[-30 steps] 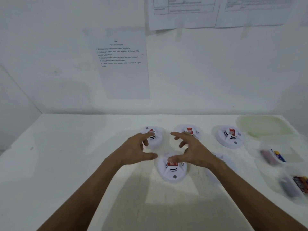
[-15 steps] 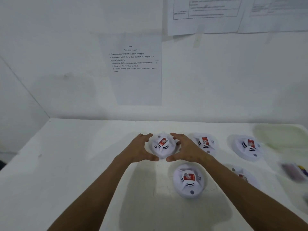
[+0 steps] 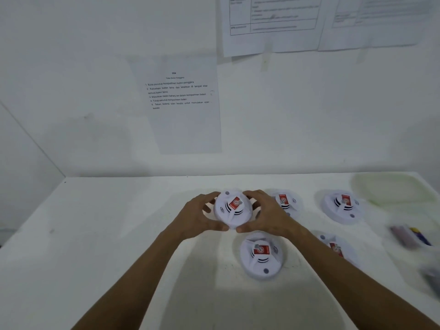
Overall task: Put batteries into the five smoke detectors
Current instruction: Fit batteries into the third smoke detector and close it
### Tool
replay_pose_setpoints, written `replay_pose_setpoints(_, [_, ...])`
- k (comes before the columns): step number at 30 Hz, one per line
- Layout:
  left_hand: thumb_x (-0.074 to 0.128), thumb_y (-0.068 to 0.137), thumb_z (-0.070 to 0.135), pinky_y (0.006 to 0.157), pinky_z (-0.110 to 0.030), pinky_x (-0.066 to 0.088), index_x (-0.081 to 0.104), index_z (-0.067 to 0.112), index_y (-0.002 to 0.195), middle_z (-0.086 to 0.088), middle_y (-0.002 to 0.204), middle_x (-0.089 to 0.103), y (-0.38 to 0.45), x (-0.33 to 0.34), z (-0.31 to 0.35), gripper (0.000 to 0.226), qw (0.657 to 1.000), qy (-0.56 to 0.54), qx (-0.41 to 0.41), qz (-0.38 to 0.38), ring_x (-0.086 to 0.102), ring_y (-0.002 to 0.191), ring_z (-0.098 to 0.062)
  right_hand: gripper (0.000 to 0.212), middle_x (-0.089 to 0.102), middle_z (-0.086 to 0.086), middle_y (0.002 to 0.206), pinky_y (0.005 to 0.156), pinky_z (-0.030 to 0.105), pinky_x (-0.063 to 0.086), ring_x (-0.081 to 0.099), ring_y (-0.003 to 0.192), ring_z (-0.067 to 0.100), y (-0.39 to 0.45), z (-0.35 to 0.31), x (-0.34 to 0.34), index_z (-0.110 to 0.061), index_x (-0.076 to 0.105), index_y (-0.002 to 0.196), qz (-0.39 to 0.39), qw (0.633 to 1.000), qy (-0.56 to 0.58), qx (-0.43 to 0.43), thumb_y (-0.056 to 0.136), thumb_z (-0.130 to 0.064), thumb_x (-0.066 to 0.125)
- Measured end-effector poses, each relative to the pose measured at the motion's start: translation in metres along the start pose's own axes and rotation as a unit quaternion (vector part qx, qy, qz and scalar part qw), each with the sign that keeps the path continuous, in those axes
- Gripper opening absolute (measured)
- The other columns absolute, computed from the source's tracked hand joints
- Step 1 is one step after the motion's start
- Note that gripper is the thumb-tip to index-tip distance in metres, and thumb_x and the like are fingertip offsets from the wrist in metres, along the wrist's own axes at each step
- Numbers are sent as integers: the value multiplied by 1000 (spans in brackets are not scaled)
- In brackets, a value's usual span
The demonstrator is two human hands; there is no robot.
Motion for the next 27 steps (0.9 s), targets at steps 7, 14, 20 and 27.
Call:
replay_pose_setpoints(7, [91,63,22,75,-30,54,57,38,125,20,117,65,-30,25,64,73,997,-68,26,0,63,104,-7,82,56,-15,116,80,15,50,56,105,4,-62,-20,-66,-37,55,120,27,997,31,-70,52,-26,99])
replay_pose_setpoints(14, [93,59,23,78,-21,54,57,41,121,30,112,63,-35,76,120,73,997,-72,29,19,62,104,1,86,45,-27,117,75,5,43,49,105,-10,-110,-2,-121,-57,37,118,-38,996,17,-73,62,-24,94])
replay_pose_setpoints(20, [90,64,27,82,-18,53,57,46,122,30,117,61,-37,108,158,69,996,-73,54,18,60,106,0,100,39,-21,123,74,2,42,45,109,-6,-133,13,-153,-55,23,135,-110,991,-56,-51,63,-40,92])
replay_pose_setpoints(27, [80,78,26,89,-30,54,60,33,127,17,119,66,-38,122,171,53,992,-114,55,2,63,109,-7,100,52,-20,129,92,23,54,54,113,2,-142,19,-164,-54,26,140,-126,989,-46,-59,64,-43,90])
Point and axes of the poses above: each hand's wrist, its own y-axis towards the middle knuckle, its own x-axis out of the palm, z = x × y, the point moved 2 cm from there along y, towards the middle knuckle
